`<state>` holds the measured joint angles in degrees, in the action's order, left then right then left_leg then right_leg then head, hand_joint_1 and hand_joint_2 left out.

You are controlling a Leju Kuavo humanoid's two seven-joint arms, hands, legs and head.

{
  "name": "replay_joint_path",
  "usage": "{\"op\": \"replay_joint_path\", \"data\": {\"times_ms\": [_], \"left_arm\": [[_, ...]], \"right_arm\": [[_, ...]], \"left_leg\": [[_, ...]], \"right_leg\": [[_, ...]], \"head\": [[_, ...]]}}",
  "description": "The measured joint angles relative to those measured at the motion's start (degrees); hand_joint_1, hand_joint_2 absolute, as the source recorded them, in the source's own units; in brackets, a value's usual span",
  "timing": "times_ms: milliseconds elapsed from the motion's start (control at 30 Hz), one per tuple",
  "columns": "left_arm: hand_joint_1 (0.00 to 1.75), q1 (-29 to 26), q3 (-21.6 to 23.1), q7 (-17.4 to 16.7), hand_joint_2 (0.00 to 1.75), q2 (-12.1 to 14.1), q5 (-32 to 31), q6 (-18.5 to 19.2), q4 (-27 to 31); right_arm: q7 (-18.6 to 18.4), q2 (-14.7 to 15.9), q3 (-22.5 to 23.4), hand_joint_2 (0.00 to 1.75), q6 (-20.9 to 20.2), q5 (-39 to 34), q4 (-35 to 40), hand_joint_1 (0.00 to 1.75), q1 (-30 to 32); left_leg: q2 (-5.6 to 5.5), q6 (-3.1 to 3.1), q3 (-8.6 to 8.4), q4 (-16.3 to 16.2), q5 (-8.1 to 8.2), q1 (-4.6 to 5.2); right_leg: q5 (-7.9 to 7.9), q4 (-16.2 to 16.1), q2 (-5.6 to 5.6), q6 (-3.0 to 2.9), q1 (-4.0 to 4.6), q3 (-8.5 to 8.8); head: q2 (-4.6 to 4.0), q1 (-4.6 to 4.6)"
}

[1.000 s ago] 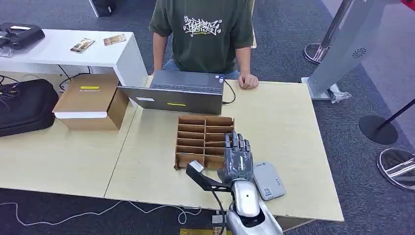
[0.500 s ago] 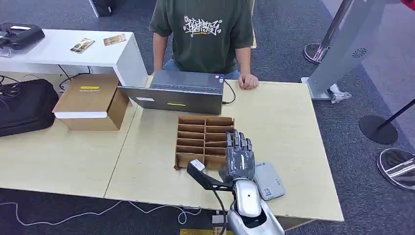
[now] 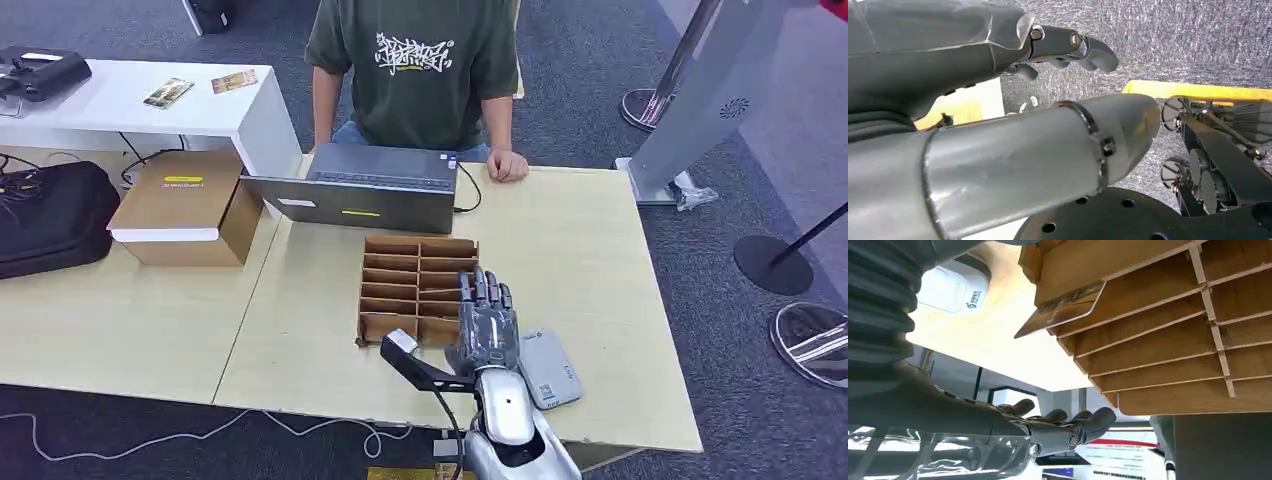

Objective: Pass the card to the sensor for recognition and then transmit it.

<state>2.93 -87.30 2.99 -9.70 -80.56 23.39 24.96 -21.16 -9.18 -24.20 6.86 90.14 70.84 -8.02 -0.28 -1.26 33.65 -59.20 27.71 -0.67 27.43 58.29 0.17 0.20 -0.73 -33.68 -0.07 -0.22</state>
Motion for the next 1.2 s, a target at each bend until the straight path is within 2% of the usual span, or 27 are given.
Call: {"op": "replay_joint_path", "data": {"times_ms": [367, 1200], "left_arm": [[0.0, 0.0, 0.0, 0.0, 0.0, 0.0, 0.2, 0.1, 0.0], [0.0, -0.1, 0.0, 0.0, 0.0, 0.0, 0.4, 0.2, 0.0]], "right_arm": [[-0.5, 0.0, -0.5, 1.75, -0.2, 0.0, 0.0, 0.0, 0.0], [0.2, 2.3, -4.1, 1.75, 0.5, 0.0, -1.3, 0.0, -1.7]], "left_leg": [[0.0, 0.0, 0.0, 0.0, 0.0, 0.0], [0.0, 0.0, 0.01, 0.0, 0.0, 0.0]], "right_leg": [[0.0, 0.0, 0.0, 0.0, 0.0, 0.0], [0.0, 0.0, -0.01, 0.0, 0.0, 0.0]], "head": [[0.0, 0.0], [0.0, 0.0]]}}
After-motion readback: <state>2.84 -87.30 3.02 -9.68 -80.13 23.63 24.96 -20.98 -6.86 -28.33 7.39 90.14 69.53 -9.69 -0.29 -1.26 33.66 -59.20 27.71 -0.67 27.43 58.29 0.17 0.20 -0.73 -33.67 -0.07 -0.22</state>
